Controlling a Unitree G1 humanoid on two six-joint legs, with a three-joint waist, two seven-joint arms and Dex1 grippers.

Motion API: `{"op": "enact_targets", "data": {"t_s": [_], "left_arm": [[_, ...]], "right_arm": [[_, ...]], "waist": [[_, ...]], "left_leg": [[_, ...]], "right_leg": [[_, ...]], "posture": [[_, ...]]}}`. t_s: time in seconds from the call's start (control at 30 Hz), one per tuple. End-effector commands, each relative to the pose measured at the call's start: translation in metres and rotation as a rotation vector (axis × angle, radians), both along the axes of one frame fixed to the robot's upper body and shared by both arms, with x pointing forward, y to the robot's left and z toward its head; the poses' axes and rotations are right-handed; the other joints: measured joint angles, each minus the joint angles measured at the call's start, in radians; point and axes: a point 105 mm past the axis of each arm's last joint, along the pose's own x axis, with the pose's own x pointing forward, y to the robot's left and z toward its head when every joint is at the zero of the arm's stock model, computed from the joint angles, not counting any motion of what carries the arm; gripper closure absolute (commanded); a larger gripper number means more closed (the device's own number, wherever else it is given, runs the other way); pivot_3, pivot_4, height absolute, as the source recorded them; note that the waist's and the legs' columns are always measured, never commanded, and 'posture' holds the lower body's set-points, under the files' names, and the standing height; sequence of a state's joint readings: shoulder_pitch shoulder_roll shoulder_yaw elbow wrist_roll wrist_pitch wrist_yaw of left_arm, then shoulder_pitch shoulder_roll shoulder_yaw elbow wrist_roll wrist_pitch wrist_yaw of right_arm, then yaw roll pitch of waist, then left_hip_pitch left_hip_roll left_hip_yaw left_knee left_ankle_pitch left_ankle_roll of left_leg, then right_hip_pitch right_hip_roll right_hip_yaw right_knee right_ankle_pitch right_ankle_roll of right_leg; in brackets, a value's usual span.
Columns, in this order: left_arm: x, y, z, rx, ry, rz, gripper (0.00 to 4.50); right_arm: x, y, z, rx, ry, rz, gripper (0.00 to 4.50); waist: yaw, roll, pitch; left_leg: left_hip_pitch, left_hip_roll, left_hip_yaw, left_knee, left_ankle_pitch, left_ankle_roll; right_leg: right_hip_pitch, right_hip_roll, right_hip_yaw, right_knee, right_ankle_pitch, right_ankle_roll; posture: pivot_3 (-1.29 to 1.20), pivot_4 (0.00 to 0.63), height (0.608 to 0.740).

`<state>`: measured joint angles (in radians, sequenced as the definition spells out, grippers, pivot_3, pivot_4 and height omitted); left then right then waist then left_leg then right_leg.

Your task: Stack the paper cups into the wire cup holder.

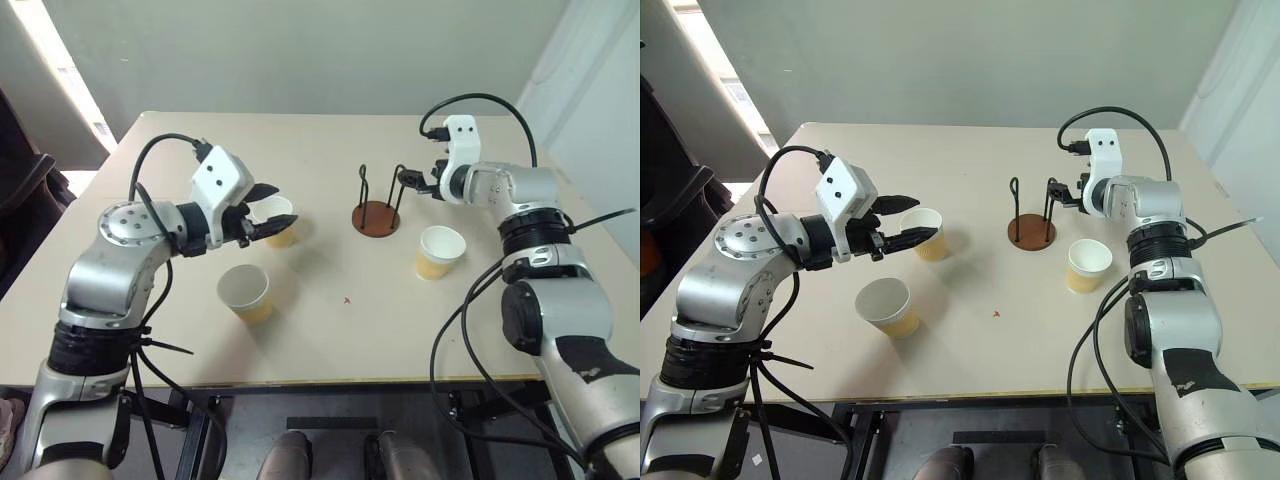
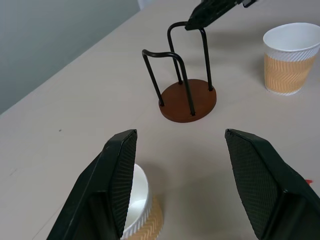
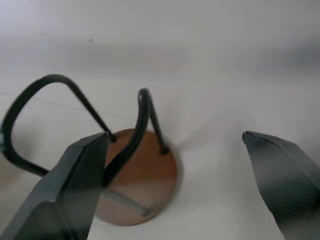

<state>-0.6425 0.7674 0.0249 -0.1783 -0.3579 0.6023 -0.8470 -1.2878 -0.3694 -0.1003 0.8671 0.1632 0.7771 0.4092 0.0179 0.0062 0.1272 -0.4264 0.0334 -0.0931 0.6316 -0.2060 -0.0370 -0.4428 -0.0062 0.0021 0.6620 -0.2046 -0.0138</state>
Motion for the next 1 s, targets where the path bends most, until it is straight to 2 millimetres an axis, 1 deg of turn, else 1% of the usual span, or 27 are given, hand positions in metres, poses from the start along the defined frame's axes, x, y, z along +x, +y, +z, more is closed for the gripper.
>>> {"op": "enact_targets", "data": {"t_s": [0.03,0.2,0.27,0.33,0.37,0.4,0.5,0.63,0.67,0.73,0.83,0.9,1.0], "left_arm": [[-0.004,-0.001,0.007,0.012,-0.033,0.001,1.51],[-0.004,-0.002,0.007,0.015,-0.032,0.000,1.51],[-0.004,-0.001,0.007,0.019,-0.033,0.003,1.45],[-0.004,-0.001,0.007,0.020,-0.034,0.007,1.45],[-0.004,0.000,0.008,0.020,-0.035,0.008,1.45],[-0.005,0.000,0.008,0.021,-0.035,0.009,1.45],[-0.004,0.002,0.007,0.029,-0.036,0.016,1.45],[-0.003,0.006,0.008,0.034,-0.041,0.028,1.45],[-0.003,0.006,0.009,0.036,-0.042,0.028,1.45],[-0.003,0.006,0.009,0.042,-0.038,0.017,1.45],[-0.009,0.003,0.009,0.053,-0.019,-0.039,1.45],[-0.016,0.002,0.009,0.058,0.003,-0.086,1.45],[-0.031,0.000,0.006,0.087,0.059,-0.179,1.45]], "right_arm": [[-0.001,0.010,0.021,0.013,-0.051,0.024,0.05],[0.000,0.012,0.009,-0.013,-0.028,0.012,0.05],[0.000,0.013,0.004,-0.023,-0.018,0.009,0.45],[0.000,0.012,0.001,-0.036,-0.014,-0.003,0.98],[0.000,0.011,-0.001,-0.044,-0.012,-0.006,1.38],[0.000,0.010,-0.001,-0.053,-0.013,-0.010,1.66],[0.000,0.010,-0.001,-0.070,-0.015,-0.008,2.84],[-0.001,0.012,0.001,-0.086,-0.017,0.022,4.28],[-0.003,0.016,0.004,-0.088,-0.022,0.061,4.45],[-0.010,0.026,0.009,-0.097,-0.035,0.173,4.45],[-0.023,0.039,0.017,-0.104,-0.045,0.339,4.45],[-0.035,0.048,0.021,-0.125,-0.051,0.458,4.45],[-0.060,0.067,0.030,-0.144,-0.098,0.664,4.45]], "waist": [[0.000,0.000,0.000],[0.000,0.000,0.000],[0.000,0.000,0.000],[0.000,0.000,0.000],[0.000,0.000,0.000],[0.000,0.000,0.000],[0.000,0.000,0.000],[0.000,0.000,0.000],[0.000,0.000,0.000],[0.000,0.000,0.000],[0.000,0.000,0.000],[0.000,0.000,0.000],[-0.001,0.000,0.000]], "left_leg": [[0.000,0.000,0.000,0.000,0.000,0.000],[0.000,0.000,0.000,0.000,0.000,0.000],[0.000,0.000,0.000,0.000,0.000,0.000],[0.000,0.000,0.000,0.000,0.000,0.000],[0.000,0.000,0.000,0.000,0.000,0.000],[0.000,0.000,0.000,0.000,0.000,0.000],[0.000,0.000,0.000,0.000,0.000,0.000],[0.000,0.000,0.000,0.000,0.000,0.000],[0.000,0.000,0.000,0.000,0.000,0.000],[0.000,0.000,0.000,0.000,0.000,0.000],[-0.002,0.000,0.000,0.000,0.000,0.000],[-0.002,0.000,0.000,0.000,0.000,-0.001],[-0.003,0.000,0.000,0.000,0.000,-0.001]], "right_leg": [[0.000,0.000,0.000,0.000,0.000,0.000],[0.000,0.000,0.000,0.000,0.000,0.000],[0.000,0.000,0.000,0.000,0.000,0.000],[0.000,0.000,0.000,0.000,0.000,0.000],[0.000,0.000,0.000,0.000,0.000,0.000],[0.000,0.000,0.000,0.000,0.000,0.000],[0.000,0.000,0.000,0.000,0.000,0.000],[0.000,0.000,0.000,0.000,0.000,0.000],[0.000,0.000,0.000,0.000,0.000,0.000],[0.000,0.000,0.000,0.000,0.000,0.000],[-0.001,0.000,0.000,0.000,0.000,0.000],[-0.001,0.001,0.000,0.000,0.000,0.000],[-0.001,0.001,-0.001,-0.001,0.000,0.000]], "posture": [[0.00,0.150,0.740],[0.00,0.150,0.740],[0.00,0.150,0.740],[0.00,0.150,0.740],[0.00,0.150,0.740],[0.00,0.150,0.740],[0.00,0.150,0.740],[0.00,0.150,0.740],[0.00,0.150,0.740],[0.00,0.150,0.740],[0.00,0.150,0.740],[0.00,0.150,0.740],[0.00,0.150,0.740]]}}
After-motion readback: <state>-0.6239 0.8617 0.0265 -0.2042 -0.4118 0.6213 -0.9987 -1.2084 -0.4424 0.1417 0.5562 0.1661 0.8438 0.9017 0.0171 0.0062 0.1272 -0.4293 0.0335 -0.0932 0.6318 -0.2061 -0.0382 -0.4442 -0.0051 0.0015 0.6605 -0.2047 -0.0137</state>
